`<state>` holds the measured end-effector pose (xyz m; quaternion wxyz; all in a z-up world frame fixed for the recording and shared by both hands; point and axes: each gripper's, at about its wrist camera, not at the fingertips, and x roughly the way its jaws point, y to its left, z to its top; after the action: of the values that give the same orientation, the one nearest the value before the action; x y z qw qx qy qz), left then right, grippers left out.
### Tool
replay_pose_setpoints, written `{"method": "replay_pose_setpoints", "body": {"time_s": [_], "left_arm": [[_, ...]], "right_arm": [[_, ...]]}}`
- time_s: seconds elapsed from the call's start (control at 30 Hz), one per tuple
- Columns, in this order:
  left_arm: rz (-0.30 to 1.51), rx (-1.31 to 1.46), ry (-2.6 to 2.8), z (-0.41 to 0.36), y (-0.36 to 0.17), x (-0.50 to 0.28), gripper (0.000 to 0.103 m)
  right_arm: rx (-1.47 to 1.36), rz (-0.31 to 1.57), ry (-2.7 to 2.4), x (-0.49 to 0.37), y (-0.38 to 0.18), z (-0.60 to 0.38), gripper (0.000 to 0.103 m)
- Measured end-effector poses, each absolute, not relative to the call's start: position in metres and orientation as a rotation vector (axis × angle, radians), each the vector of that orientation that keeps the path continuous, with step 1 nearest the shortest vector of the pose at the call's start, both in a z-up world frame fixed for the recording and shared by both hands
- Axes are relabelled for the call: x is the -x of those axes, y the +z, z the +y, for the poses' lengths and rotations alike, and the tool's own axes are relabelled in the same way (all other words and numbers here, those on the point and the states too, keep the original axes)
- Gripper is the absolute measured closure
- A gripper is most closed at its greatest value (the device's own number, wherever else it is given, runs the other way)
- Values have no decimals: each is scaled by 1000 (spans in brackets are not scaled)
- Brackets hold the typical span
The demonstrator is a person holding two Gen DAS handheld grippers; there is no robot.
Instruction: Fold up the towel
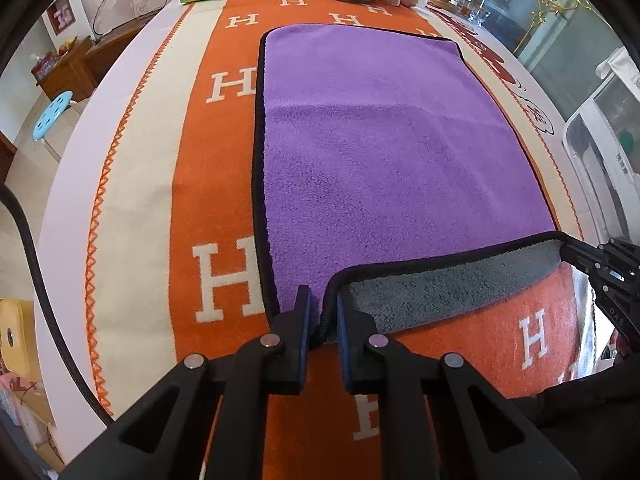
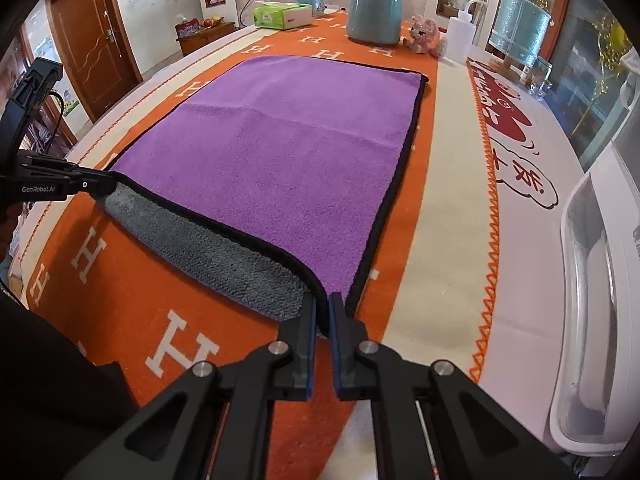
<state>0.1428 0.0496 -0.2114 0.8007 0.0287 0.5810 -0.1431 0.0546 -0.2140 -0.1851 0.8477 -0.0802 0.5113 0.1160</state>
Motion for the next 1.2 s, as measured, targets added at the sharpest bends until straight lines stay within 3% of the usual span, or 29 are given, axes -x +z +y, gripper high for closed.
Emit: {"method": "replay_pose_setpoints", "body": {"time_s": [0.47, 0.83, 1.2], "left_arm": [[1194, -108, -271, 49, -181, -134, 96], [1056, -168, -229, 49, -107, -146, 97], [878, -175, -212, 44, -41, -208, 97]], "right_arm": [[168, 1022, 255, -54, -166, -215, 98], [213, 899, 266, -67, -110, -210, 98], [255, 725, 224, -117, -63, -213, 98]]}}
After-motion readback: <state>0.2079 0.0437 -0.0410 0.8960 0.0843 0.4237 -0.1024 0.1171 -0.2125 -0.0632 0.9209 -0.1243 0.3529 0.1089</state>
